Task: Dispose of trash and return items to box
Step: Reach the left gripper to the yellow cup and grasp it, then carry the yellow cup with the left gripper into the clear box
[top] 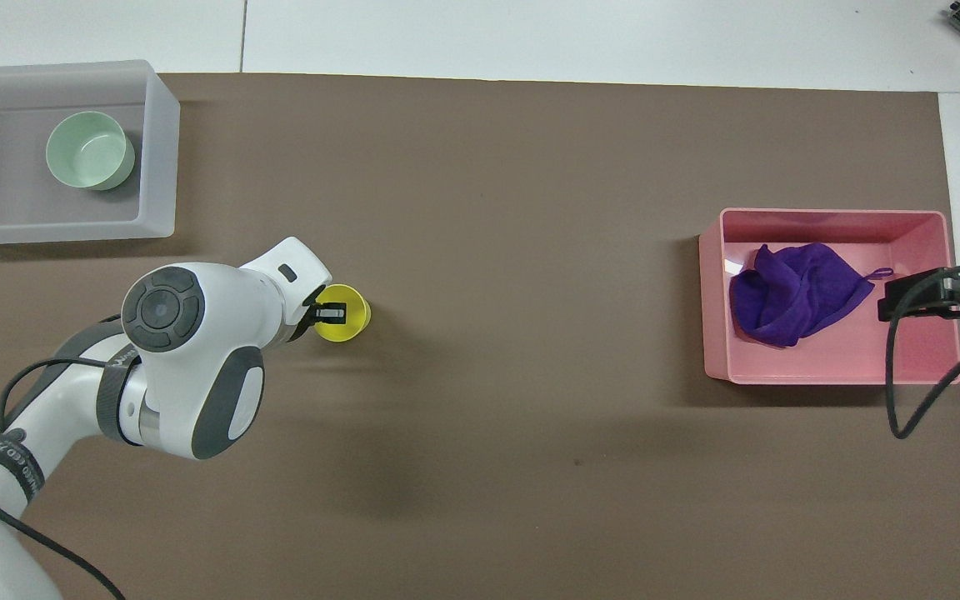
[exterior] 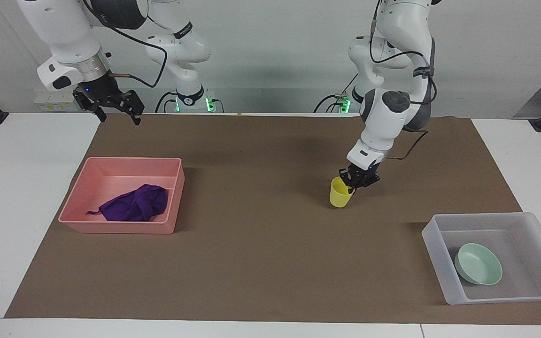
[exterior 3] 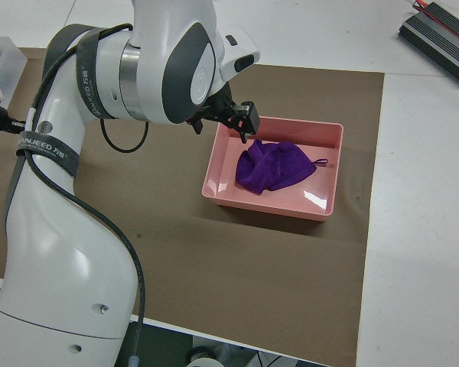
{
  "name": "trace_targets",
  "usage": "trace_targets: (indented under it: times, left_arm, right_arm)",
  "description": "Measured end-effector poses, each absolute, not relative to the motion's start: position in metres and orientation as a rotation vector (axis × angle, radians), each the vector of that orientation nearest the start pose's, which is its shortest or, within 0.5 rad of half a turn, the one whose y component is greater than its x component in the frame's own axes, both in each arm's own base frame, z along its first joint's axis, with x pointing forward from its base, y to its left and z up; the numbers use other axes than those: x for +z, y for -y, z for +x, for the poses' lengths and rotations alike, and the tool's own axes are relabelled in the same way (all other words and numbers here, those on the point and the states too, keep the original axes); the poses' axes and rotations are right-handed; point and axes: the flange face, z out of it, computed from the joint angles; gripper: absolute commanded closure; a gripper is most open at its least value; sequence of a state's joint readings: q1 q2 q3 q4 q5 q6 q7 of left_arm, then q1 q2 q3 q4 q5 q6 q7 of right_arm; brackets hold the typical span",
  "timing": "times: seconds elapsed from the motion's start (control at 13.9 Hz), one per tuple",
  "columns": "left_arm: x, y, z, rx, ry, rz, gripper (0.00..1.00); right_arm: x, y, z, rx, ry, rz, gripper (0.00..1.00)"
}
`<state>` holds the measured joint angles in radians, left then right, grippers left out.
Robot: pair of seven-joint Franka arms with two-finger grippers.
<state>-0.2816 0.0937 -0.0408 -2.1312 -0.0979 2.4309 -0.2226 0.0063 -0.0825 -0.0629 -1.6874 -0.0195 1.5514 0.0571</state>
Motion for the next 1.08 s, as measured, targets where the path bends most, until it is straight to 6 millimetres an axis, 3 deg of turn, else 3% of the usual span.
trace_targets:
  times: [0.22,0.5,1.08]
  left_arm:
    - [0.44,0.133,0.585,-0.349,0.089,-3.253,1.0]
    - [0.479,0.078,0.629,-0.353,0.166,-3.198,1.0]
    - [0.495,-0.038,0.687,-0.387,0.316,-3.152,1.0]
  right_arm:
    - [0.612,0.033,0.524,0.085,-0.178,-3.15,0.0]
    - [0.612,0.033,0.524,0.085,-0.178,-3.15,0.0]
    - [0.612,0.033,0.524,0.085,-0.178,-3.15,0.0]
